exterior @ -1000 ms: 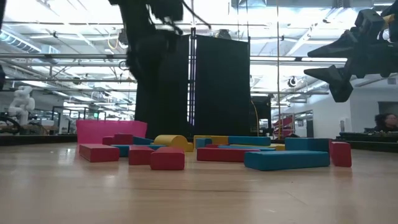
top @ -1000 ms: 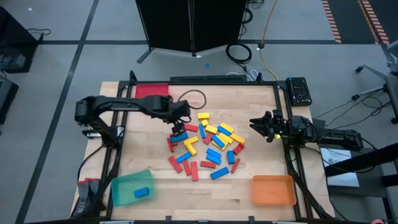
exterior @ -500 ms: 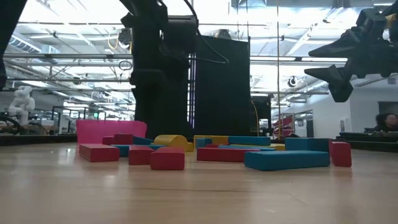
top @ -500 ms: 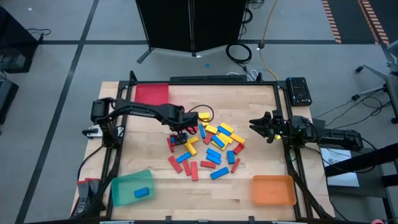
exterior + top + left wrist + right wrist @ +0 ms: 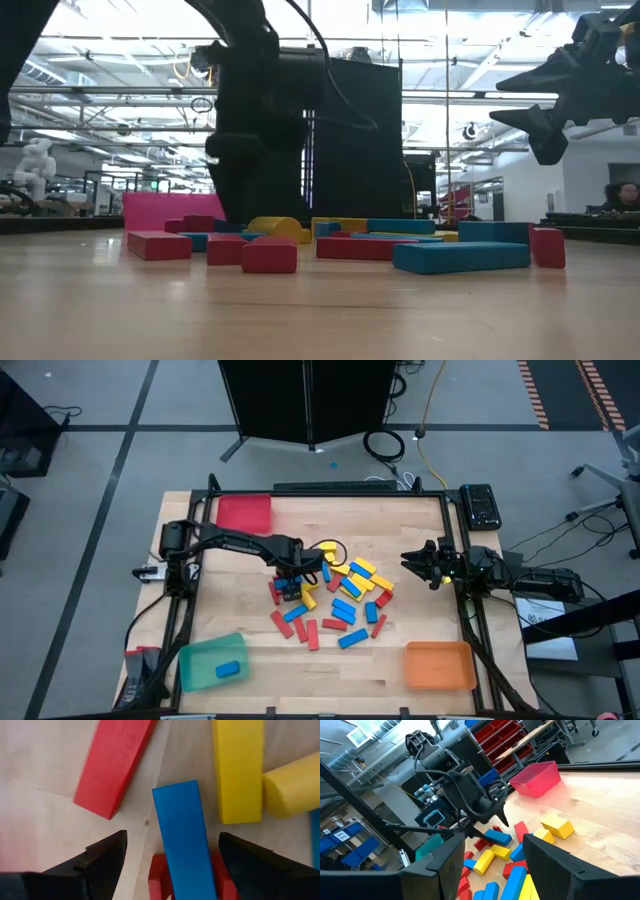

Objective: Sort blocks
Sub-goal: Put the blue block into the green bin

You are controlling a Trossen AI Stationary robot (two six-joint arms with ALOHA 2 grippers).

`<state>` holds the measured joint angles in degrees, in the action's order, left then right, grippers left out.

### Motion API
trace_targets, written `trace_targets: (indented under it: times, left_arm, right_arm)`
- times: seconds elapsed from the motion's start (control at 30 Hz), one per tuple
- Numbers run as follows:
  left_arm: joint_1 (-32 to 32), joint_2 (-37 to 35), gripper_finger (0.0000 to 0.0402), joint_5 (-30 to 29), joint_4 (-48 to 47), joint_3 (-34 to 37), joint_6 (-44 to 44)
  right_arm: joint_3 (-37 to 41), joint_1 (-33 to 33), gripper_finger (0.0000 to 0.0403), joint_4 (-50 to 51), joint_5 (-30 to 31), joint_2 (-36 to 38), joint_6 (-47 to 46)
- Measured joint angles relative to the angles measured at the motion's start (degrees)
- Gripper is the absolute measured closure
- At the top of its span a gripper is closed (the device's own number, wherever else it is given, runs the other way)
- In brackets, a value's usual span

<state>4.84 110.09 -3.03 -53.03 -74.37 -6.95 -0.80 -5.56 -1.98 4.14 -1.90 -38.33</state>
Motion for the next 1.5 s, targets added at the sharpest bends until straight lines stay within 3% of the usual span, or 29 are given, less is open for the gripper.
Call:
trace_targets:
  times: [0.2, 0.3, 0.43, 0.63, 0.7, 0.9, 1.03, 1.13, 1.3, 1.5]
  left_arm:
    - [0.1, 3.6, 0.0087, 3.3, -0.4, -0.2, -0.1]
    - [-0.1, 3.5, 0.0116, 3.7, -0.8, -0.3, -0.6]
    - [-0.2, 0.9, 0.0196, 2.8, -1.4, 0.1, -1.6]
    - [0.1, -0.6, 0.0372, 2.2, 0.1, -0.1, -1.4]
    - [0.1, -0.6, 0.0390, 2.2, 0.1, -0.1, -1.2]
    - [0.1, -1.5, 0.0397, 2.3, -0.4, 0.0, -1.3]
    - [0.1, -1.5, 0.0383, 0.6, -0.5, 0.0, -2.1]
    - [0.2, -1.5, 0.0367, 2.4, -0.6, -0.2, 0.6]
    - [0.1, -1.5, 0.0311, 3.0, -7.9, -4.1, 3.3]
    - [-0.1, -1.6, 0.0206, 4.5, -8.1, -7.7, 6.1]
  right_arm:
    - [0.0, 0.0, 0.0204, 0.0, 0.0, 0.0, 0.0]
    - [0.0, 0.0, 0.0204, 0.0, 0.0, 0.0, 0.0]
    - [0.0, 0.0, 0.0204, 0.1, 0.1, 0.0, 0.0]
    - [0.0, 0.0, 0.0204, 0.2, 0.2, 0.0, 0.0]
    - [0.0, 0.0, 0.0204, 0.2, 0.2, 0.0, 0.0]
    - [0.0, 0.0, 0.0204, 0.3, 0.2, 0.0, 0.0]
    - [0.0, 0.0, 0.0204, 0.2, 0.2, 0.0, 0.0]
    - [0.0, 0.0, 0.0204, 0.2, 0.1, 0.0, -2.0]
    - [0.0, 0.0, 0.0204, 0.3, -1.5, 0.0, -3.0]
    - [0.0, 0.1, 0.0204, 0.4, -6.0, 0.0, -3.0]
